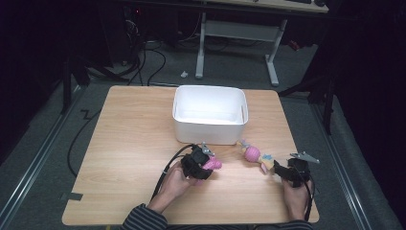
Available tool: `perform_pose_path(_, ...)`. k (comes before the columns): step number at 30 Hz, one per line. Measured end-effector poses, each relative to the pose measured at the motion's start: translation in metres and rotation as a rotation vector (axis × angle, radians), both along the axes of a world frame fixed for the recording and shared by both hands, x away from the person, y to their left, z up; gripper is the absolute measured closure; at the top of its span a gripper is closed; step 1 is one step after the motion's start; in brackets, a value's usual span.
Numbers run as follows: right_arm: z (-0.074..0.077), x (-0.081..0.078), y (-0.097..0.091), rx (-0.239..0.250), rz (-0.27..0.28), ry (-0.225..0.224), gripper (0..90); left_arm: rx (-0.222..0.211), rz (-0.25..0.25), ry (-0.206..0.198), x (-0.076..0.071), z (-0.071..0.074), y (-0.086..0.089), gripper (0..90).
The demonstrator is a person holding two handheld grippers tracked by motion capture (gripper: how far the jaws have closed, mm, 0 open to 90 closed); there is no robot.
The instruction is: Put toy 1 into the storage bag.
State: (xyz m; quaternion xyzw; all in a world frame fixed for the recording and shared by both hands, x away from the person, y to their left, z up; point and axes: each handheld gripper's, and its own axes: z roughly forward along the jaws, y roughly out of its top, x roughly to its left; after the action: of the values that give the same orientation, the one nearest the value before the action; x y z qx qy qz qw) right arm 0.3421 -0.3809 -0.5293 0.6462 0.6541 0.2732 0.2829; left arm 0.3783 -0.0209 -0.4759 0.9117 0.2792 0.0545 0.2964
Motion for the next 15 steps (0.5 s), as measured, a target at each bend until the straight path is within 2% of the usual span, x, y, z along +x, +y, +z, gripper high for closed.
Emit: perform_pose_path(15,0.000,0.000,0.000,-0.001,0.003,0.000,30.3,-0.047,0.016,0.005,0.001,0.016,0.022,59.2)
